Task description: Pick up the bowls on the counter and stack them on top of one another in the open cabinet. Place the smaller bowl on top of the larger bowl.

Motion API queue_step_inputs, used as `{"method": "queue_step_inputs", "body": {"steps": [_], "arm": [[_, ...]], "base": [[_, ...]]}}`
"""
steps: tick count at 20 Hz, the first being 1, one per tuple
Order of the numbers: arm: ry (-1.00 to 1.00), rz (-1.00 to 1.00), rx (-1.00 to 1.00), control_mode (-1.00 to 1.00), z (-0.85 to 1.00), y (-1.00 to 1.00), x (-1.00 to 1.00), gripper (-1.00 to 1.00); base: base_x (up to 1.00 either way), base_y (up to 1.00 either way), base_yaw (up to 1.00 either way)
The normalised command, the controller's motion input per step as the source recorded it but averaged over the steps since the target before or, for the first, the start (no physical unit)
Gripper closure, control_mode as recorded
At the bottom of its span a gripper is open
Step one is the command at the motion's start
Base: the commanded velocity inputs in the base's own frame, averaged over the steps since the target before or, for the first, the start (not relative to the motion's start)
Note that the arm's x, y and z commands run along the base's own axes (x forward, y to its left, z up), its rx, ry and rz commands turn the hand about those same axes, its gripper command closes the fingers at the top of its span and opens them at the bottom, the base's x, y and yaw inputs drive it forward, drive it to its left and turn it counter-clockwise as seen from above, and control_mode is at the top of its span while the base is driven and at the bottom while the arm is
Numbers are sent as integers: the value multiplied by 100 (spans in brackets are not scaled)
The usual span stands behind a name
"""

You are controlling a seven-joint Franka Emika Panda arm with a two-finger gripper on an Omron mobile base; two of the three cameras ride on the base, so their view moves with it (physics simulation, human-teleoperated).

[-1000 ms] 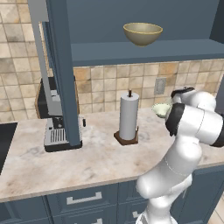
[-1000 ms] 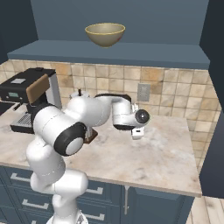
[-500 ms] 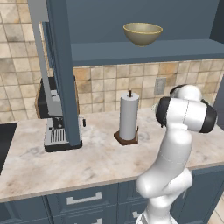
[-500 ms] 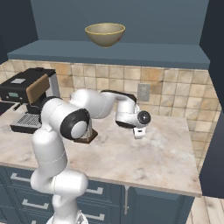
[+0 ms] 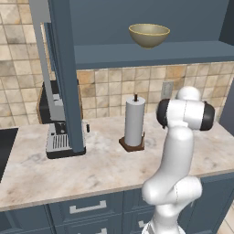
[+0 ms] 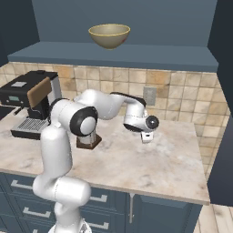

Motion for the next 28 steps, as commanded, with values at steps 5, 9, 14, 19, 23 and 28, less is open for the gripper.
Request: {"method": "queue_step_inputs", "body": {"steps": [5,9,14,19,23,28], "arm": [[0,0,0,-100,-15,-10,34,-100],[0,1,0,-100,-17,-8,33,-100],[0,1,0,-100,-22,-4,32,-100],[0,1,0,-100,-28,-1,32,-100],[0,0,0,-100,-24,-1,32,100],[0,0,0,-100,-23,-2,27,100]], "base": [[0,0,0],[0,0,0],[0,0,0],[0,0,0],[0,0,0],[0,0,0]]}}
